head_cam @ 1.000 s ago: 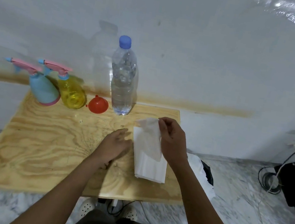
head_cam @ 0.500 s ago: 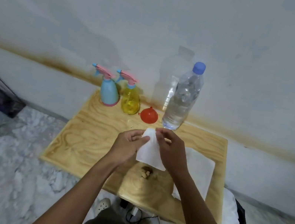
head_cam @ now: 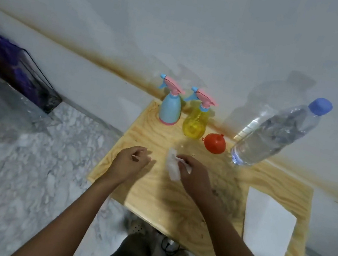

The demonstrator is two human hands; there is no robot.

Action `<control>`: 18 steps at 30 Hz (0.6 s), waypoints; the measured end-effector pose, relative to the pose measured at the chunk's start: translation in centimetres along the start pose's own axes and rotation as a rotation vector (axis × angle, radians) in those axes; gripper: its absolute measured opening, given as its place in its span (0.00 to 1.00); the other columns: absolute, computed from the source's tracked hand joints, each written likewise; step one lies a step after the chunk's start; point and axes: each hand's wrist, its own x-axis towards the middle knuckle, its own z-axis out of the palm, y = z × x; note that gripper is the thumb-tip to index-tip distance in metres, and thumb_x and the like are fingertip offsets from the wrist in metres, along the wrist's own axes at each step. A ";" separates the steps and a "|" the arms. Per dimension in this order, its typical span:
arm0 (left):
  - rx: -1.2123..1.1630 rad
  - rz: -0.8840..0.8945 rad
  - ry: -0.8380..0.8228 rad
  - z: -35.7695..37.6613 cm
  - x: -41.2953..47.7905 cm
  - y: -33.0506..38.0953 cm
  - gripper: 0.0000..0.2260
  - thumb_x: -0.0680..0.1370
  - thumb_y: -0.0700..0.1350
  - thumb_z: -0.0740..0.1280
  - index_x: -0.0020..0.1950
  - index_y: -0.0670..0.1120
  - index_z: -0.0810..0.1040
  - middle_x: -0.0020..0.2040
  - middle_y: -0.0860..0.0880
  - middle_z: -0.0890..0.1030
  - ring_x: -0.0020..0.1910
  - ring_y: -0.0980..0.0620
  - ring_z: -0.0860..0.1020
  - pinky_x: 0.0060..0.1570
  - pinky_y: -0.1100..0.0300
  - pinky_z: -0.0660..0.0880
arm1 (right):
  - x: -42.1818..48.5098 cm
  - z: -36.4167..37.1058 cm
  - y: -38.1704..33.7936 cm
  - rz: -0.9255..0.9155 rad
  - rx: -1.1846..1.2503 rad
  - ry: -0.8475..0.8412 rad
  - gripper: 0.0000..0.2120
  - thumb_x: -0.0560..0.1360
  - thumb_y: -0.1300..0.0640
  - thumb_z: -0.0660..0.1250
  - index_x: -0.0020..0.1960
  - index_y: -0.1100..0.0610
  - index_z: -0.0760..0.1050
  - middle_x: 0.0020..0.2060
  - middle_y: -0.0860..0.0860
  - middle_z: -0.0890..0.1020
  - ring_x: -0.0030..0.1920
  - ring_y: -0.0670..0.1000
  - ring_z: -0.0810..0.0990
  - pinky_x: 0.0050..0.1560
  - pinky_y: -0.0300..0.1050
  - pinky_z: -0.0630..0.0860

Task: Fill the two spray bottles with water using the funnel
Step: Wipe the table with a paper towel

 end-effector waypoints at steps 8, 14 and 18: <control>0.572 -0.039 -0.157 -2.9 6.8 -6.4 0.42 0.68 0.58 0.77 0.76 0.47 0.62 0.76 0.42 0.59 0.76 0.44 0.61 0.69 0.52 0.66 | 6.8 5.1 1.4 -0.131 -0.414 0.015 0.08 0.71 0.60 0.73 0.46 0.47 0.85 0.56 0.50 0.82 0.60 0.55 0.77 0.57 0.51 0.71; 0.526 -0.084 -0.222 -2.9 8.3 -8.9 0.52 0.65 0.55 0.80 0.81 0.49 0.53 0.81 0.44 0.44 0.81 0.46 0.47 0.77 0.47 0.56 | 7.9 8.1 3.3 -0.137 -0.536 -0.059 0.12 0.69 0.60 0.67 0.44 0.45 0.85 0.52 0.49 0.83 0.56 0.55 0.81 0.65 0.62 0.68; 0.535 -0.101 -0.228 -2.4 8.4 -9.0 0.51 0.68 0.54 0.79 0.81 0.50 0.51 0.81 0.44 0.39 0.80 0.44 0.39 0.78 0.43 0.49 | 6.5 8.3 3.2 -0.144 -0.570 0.024 0.10 0.70 0.53 0.68 0.50 0.49 0.83 0.61 0.52 0.81 0.64 0.54 0.78 0.73 0.66 0.60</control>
